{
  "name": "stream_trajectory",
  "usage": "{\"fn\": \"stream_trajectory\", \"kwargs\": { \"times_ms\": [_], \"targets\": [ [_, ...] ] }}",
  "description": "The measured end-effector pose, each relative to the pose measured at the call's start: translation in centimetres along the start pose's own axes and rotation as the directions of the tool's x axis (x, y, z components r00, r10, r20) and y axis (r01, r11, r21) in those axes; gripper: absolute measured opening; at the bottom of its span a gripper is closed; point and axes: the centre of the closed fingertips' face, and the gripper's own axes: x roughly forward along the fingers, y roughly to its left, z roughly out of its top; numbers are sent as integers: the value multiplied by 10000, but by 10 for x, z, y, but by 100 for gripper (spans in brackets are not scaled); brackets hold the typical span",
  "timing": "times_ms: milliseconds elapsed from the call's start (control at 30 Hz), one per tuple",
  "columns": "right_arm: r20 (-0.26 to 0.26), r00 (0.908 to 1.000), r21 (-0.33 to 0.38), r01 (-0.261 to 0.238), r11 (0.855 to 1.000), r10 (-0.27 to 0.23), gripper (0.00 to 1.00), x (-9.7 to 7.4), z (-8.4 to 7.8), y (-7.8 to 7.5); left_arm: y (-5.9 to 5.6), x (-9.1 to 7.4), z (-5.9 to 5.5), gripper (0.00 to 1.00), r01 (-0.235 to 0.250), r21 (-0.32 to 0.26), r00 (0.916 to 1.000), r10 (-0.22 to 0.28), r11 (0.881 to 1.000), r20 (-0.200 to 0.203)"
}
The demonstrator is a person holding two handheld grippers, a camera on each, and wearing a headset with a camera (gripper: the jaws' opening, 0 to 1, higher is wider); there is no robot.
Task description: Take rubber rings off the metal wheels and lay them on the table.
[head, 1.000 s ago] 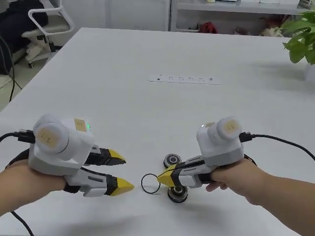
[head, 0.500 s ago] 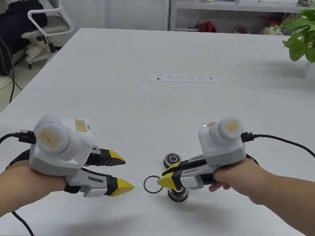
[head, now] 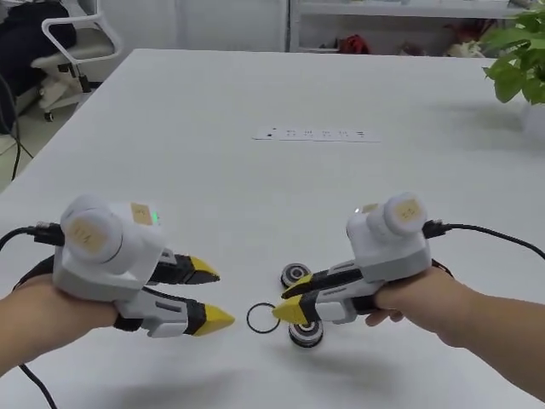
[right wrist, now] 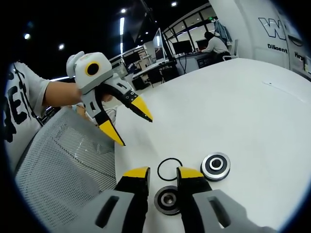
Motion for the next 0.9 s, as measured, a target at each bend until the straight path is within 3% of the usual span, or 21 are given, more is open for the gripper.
{"fn": "stream_trajectory", "kwargs": {
  "times_ms": [600, 900],
  "targets": [
    [238, 9995, -67, 216, 9997, -214, 22, -24, -3, -4, -6, 11, 13, 36, 304, 293, 9995, -304, 9991, 6],
    [278, 9990, 4, 356, 9994, -356, 23, -35, -12, -8, -7, 20, 19, 34, 476, 392, 9989, -477, 9981, 10]
  ]
}}
